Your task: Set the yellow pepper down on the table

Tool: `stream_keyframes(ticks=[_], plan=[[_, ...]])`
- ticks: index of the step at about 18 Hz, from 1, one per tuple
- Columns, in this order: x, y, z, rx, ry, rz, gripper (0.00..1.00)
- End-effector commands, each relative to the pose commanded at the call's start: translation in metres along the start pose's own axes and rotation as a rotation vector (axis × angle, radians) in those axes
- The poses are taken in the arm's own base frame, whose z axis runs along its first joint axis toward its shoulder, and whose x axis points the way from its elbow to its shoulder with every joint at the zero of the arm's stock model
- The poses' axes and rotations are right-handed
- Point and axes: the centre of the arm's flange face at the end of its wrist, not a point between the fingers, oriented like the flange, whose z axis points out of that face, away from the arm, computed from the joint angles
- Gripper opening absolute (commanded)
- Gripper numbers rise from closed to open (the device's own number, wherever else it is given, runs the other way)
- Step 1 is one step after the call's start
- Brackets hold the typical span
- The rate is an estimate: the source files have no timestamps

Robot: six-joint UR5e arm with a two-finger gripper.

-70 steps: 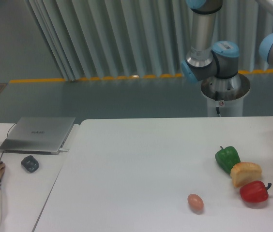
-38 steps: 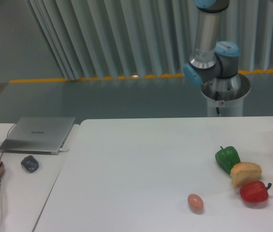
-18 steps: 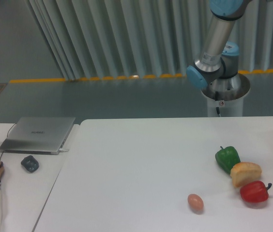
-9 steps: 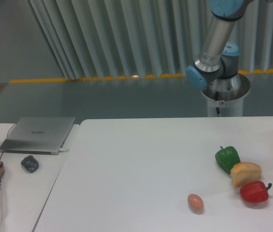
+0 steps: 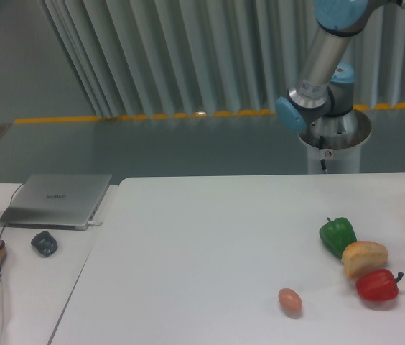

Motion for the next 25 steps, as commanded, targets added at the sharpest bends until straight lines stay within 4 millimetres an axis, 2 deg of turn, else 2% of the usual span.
stream_keyframes(ticks=[7, 13, 14, 16, 19, 22, 25], plan=[[-0.003, -0.001, 0.019, 0.003, 0.008, 0.002, 1.0], [-0.004, -0.003, 0.027, 0.006, 0.015, 0.004, 1.0], [-0.005, -0.003, 0.03, 0.01, 0.017, 0.014, 0.97], [-0.006, -0.003, 0.03, 0.01, 0.017, 0.018, 0.71], [-0.007, 0.0, 0.026, 0.006, 0.012, 0.037, 0.43], [-0.006, 0.001, 0.016, -0.002, 0.0, 0.035, 0.39], [0.0, 0.002, -0.013, -0.02, -0.028, 0.031, 0.4]])
